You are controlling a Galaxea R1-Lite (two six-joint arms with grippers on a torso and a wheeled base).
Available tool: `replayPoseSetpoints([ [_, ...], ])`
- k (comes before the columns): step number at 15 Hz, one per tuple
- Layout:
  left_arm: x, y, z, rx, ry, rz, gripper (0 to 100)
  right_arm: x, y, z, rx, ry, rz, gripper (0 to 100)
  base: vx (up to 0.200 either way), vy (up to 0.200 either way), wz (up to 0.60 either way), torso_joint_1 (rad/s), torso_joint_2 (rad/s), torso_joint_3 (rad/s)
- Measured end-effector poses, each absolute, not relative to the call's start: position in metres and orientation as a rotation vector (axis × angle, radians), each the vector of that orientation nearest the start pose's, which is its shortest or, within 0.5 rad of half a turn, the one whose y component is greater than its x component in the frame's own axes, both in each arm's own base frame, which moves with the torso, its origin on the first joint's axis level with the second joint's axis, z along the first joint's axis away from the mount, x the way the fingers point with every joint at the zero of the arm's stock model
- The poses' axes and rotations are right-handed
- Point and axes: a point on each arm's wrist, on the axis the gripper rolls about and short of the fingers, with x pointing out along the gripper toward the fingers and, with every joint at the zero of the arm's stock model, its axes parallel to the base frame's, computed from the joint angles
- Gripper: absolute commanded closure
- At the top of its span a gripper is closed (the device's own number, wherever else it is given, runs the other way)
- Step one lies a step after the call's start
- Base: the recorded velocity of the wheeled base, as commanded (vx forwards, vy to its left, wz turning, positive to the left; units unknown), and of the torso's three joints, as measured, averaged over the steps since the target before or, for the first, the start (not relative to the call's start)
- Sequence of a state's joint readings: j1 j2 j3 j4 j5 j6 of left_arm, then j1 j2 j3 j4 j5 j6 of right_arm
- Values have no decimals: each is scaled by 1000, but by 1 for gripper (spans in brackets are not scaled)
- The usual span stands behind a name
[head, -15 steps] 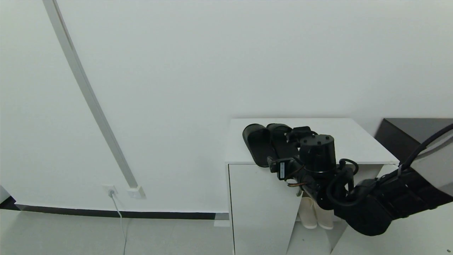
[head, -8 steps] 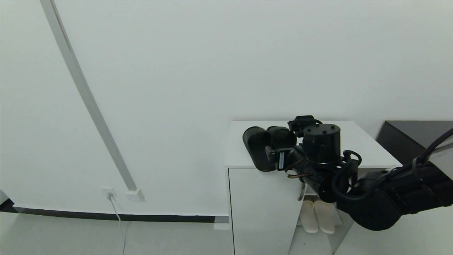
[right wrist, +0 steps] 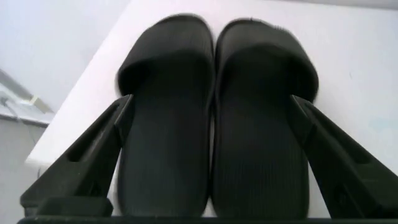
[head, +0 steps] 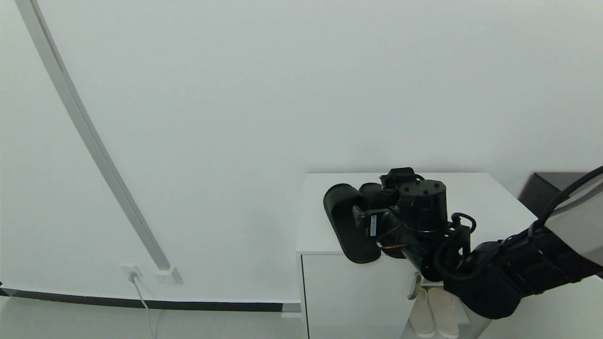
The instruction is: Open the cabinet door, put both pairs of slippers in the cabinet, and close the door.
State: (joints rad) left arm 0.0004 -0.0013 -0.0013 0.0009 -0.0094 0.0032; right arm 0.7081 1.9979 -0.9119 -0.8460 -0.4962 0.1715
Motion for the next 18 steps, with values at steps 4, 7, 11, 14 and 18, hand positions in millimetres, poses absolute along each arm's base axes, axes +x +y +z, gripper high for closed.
replayPoseSetpoints([
  [4, -23, 0, 76, 3, -3, -9, 100, 302, 238, 121, 36, 224, 238, 0, 0, 0, 0, 0, 0, 0],
  [7, -23, 0, 76, 3, -3, -9, 100, 318, 243, 115, 27, 221, 244, 0, 0, 0, 0, 0, 0, 0],
  [11, -23, 0, 76, 3, -3, -9, 100, 345, 245, 107, 15, 226, 211, 0, 0, 0, 0, 0, 0, 0],
  [14, -23, 0, 76, 2, -3, -7, 100, 363, 246, 102, 21, 222, 201, 0, 0, 0, 0, 0, 0, 0],
  [18, -23, 0, 76, 2, -3, -7, 100, 379, 246, 98, 28, 217, 190, 100, 0, 0, 0, 0, 0, 0],
])
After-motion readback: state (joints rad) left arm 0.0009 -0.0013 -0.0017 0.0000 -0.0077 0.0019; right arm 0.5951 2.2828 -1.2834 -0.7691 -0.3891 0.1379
